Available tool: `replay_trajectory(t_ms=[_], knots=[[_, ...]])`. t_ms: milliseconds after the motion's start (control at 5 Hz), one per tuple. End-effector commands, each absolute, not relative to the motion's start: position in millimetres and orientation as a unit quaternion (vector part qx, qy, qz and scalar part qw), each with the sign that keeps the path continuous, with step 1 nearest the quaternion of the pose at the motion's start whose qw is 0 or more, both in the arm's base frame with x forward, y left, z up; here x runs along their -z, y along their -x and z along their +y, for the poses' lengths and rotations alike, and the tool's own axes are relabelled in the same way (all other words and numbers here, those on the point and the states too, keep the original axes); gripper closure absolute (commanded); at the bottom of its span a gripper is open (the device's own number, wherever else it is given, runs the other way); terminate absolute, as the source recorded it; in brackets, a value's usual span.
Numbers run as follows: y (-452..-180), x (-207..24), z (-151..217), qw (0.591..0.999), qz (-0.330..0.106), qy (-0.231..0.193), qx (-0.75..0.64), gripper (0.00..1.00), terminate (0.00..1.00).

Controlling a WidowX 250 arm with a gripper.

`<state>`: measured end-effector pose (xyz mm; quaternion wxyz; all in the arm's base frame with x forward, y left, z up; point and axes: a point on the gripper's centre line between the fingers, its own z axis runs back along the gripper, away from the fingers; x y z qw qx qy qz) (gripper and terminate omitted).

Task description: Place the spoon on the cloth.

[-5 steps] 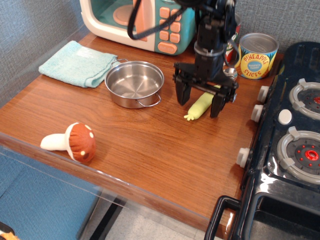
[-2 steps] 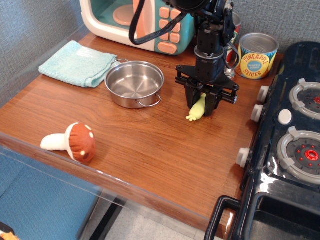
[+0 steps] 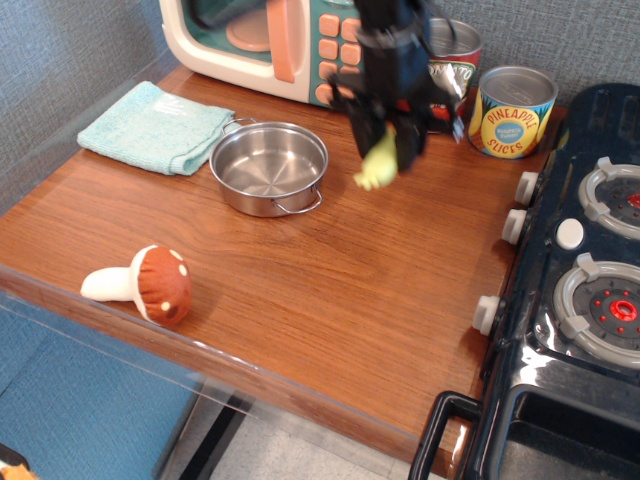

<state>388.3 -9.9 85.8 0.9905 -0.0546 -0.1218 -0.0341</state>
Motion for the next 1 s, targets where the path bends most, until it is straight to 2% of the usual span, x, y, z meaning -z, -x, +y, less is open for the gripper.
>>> replay_trajectory(t_ms=[0, 200, 400, 800], knots=[[-357.0, -114.3, 82.6, 0.989, -0.145, -0.034, 0.013, 1.00, 0.00], [-345.5, -110.1, 131.7, 0.990, -0.137, -0.037, -0.004, 1.00, 0.00], [-347.6, -98.9, 179.5, 0.993, -0.113, -0.043, -0.015, 1.00, 0.00], [-354.7, -74.4, 201.7, 0.996, -0.078, -0.042, -0.010, 1.00, 0.00]])
